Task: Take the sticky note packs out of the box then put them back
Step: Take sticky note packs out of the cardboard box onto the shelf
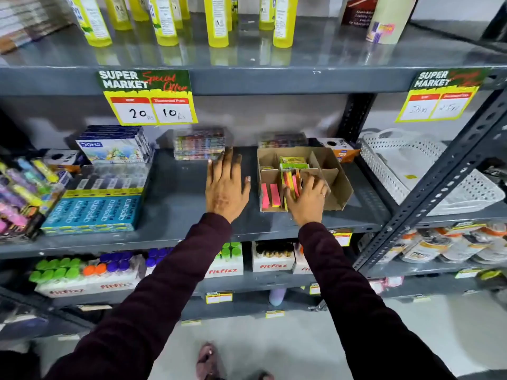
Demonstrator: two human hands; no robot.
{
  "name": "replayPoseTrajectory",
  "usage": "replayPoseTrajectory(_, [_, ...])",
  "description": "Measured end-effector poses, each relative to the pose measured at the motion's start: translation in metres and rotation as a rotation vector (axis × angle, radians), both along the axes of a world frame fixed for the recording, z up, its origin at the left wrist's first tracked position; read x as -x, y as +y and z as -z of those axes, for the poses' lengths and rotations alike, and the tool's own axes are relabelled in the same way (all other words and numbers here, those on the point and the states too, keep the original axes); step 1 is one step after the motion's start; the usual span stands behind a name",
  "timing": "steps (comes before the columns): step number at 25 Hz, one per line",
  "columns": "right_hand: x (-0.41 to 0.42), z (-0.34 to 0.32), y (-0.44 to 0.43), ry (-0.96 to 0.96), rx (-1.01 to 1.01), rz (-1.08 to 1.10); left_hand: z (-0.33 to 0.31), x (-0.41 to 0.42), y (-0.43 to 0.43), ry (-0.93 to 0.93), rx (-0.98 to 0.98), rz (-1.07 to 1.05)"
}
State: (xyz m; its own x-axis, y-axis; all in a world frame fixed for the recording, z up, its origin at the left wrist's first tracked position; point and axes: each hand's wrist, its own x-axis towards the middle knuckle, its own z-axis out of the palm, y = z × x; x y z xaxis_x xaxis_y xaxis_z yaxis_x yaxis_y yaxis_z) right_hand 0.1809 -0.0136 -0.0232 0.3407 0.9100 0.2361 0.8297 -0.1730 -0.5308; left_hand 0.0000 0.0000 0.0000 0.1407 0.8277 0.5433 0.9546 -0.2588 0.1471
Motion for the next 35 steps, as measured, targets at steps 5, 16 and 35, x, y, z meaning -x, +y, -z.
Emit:
replayPoseTrajectory(5, [-0.007, 0.003, 0.019, 0.056, 0.078, -0.070, 0.008, 0.002, 0.010, -0.005, 0.051, 0.009])
replayPoseTrajectory(16, [-0.001, -0.036, 0.022, -0.082, 0.060, 0.122, 0.020, 0.054, 0.023, -0.029, 0.071, 0.036])
replayPoseTrajectory(35, [0.146, 0.017, 0.028, 0.249, 0.178, -0.057, 0.088, 0.182, -0.002, 0.316, 0.684, 0.126])
